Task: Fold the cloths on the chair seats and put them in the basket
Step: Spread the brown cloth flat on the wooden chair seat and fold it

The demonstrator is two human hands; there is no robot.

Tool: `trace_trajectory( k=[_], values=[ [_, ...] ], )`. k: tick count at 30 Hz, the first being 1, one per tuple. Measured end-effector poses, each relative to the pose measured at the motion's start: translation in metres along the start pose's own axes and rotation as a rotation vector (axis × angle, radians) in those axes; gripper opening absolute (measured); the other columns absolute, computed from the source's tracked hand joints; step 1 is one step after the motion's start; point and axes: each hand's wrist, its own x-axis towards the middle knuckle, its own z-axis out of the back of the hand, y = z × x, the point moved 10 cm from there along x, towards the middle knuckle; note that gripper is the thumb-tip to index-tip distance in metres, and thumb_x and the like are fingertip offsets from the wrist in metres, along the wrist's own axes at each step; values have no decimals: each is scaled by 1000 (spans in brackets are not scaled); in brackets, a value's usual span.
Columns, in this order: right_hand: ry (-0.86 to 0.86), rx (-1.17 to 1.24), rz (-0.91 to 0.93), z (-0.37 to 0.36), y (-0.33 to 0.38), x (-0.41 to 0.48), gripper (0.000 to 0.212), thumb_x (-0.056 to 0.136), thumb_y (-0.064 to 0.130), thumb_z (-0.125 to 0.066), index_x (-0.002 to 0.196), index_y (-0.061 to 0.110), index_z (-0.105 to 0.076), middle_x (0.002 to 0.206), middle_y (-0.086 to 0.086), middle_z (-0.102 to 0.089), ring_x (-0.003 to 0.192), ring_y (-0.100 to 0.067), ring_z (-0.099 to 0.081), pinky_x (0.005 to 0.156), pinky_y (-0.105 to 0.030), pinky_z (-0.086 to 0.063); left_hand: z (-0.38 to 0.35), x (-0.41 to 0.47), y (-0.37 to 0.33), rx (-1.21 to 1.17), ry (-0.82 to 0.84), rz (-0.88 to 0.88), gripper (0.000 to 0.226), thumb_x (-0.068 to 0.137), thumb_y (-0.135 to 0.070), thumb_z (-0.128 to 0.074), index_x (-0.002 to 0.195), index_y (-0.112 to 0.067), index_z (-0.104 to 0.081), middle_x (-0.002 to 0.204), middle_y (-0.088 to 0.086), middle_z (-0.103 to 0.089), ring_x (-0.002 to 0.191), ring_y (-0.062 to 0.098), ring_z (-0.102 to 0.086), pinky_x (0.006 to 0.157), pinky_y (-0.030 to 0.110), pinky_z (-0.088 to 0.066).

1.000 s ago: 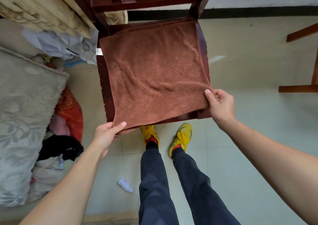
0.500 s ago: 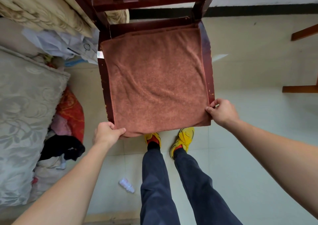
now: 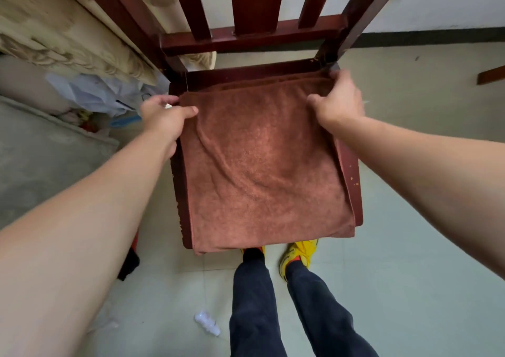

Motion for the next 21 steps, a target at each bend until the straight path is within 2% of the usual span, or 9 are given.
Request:
trace_trajectory(
  k=[2, 4, 7, 9, 11, 14, 18, 21],
  values=[
    [-38, 111, -156, 5, -16, 12, 52, 77, 33, -70, 124, 21, -51, 121, -5, -63, 112, -28, -59, 93, -32, -43, -4, 5, -9, 50, 23, -8, 22, 73, -1, -76, 85, -16, -64, 87, 3, -69, 74, 13, -67, 53, 19, -53],
    [-68, 171, -185, 11, -23, 18, 39, 77, 32, -71, 114, 21, -61, 110, -2, -66, 107, -25, -62, 89, -28, -44, -5, 7, -13, 75, 31, -19, 20, 76, -2, -74, 76, -19, -64, 78, 0, -68, 67, 10, -64, 47, 16, -49],
    [-100, 201, -69, 19, -14, 22, 16, 83, 31, -65, 96, 23, -69, 89, 6, -65, 94, -18, -65, 79, -22, -44, 1, 9, -15, 107, -21, -69, 20, 79, -8, -72, 73, -24, -62, 81, -1, -66, 72, 12, -63, 63, 22, -53],
    [-135, 217, 9, 24, -5, 24, 16, 88, 30, -58, 99, 22, -66, 92, 5, -65, 95, -18, -63, 81, -25, -45, 7, 11, -16, 162, -85, -118, 17, 83, -14, -70, 74, -26, -62, 89, 0, -66, 81, 16, -64, 75, 27, -55],
    [-161, 226, 36, 27, 0, 28, 19, 91, 27, -53, 106, 18, -63, 101, 0, -67, 98, -20, -61, 83, -25, -43, 10, 14, -16, 209, -136, -163, 7, 86, -18, -66, 83, -22, -61, 96, 3, -65, 88, 19, -62, 82, 29, -52],
    [-182, 235, 9, 26, 0, 34, 23, 95, 24, -49, 112, 13, -59, 109, -6, -67, 103, -23, -60, 82, -22, -38, 12, 18, -18, 270, -176, -208, 7, 89, -20, -61, 96, -20, -61, 100, 4, -63, 90, 19, -60, 82, 27, -49],
    [-187, 227, 8, 23, 2, 40, 24, 95, 26, -49, 112, 12, -59, 110, -9, -67, 105, -27, -59, 86, -26, -40, 14, 24, -20, 325, -207, -203, 22, 91, -25, -59, 108, -12, -62, 110, 8, -65, 98, 23, -61, 88, 30, -50],
    [-161, 196, -43, 18, -1, 48, 25, 93, 32, -53, 111, 15, -59, 110, -6, -66, 105, -27, -60, 88, -30, -43, 16, 29, -20, 318, -254, -155, 31, 93, -31, -57, 116, -12, -61, 112, 7, -65, 97, 20, -60, 85, 24, -48]
  ],
)
